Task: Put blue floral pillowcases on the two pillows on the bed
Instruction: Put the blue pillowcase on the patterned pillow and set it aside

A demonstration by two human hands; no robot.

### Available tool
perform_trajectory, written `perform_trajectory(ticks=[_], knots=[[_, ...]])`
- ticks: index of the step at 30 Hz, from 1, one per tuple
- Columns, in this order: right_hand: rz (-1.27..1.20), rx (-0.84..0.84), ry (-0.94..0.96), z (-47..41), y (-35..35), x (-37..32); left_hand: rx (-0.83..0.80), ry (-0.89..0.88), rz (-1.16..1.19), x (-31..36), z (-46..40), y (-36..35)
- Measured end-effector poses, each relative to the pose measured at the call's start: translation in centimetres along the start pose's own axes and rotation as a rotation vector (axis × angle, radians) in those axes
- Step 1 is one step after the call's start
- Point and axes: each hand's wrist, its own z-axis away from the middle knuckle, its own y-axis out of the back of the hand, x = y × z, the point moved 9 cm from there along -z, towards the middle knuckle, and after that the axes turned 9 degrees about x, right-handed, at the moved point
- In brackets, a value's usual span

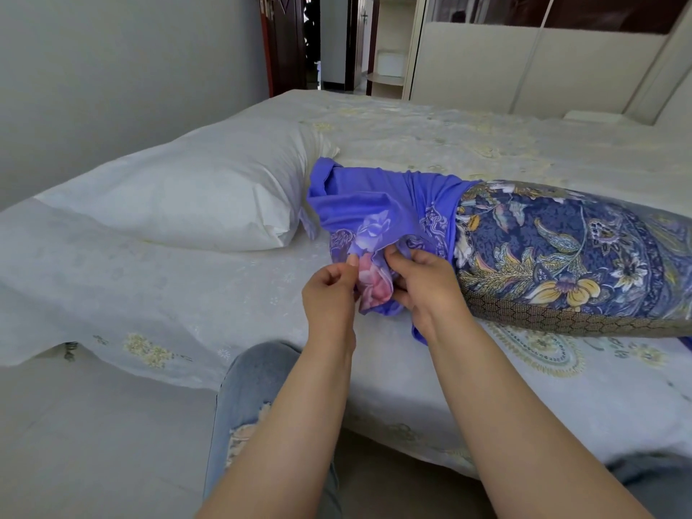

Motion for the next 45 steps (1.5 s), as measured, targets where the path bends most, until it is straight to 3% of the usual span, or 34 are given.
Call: perform_trajectory(ticks=[6,10,14,17,22,27,33,36,38,40,42,45], knots=[[0.130,0.123,0.117,-1.0,1.6,-1.4,-0.001,-0.031,0.053,-0.1,-0.8,-0.5],[0.472,0.147,0.294,-1.9,1.2,-2.2,0.036,-0.008,0.086,-0.9,-1.0,-0.9],[0.818,0.070,0.356,-1.8,-0.5,-3.9,0.014,0.000,0.068,-0.8,-1.1,-1.9],[0.909,-0.062,0.239,-2.4,-1.7,-3.5,-0.096,-0.007,0.125,0.1,-0.8,-3.0],[0.482,-0.198,-0.121,-3.1,-2.0,-0.6,-0.223,0.034,0.187,0.7,-1.2,-4.1],[0.319,-0.123,-0.136,-3.4,-1.3,-0.3,-0.184,0.075,0.142,0.3,-1.6,-3.8],[0.397,-0.037,0.068,-2.8,-1.3,-2.6,-0.065,0.078,0.090,-1.7,-2.1,-1.4],[0.715,0.046,0.400,-2.4,-1.4,-3.9,-0.017,0.063,-0.028,-2.6,-1.6,-0.8],[0.713,0.089,0.505,-2.1,-1.7,-3.7,0.033,-0.084,-0.160,-2.5,-2.0,-0.4],[0.425,0.117,0.388,-2.2,-1.5,-2.9,0.056,-0.233,-0.313,-2.5,-2.2,-0.3],[0.090,0.112,0.160,-2.7,-1.9,-0.9,0.057,-0.249,-0.359,-3.3,-1.5,-0.6],[-0.076,0.017,-0.074,-2.8,-3.1,0.9,0.025,-0.017,-0.165,-4.4,0.7,-1.4]])
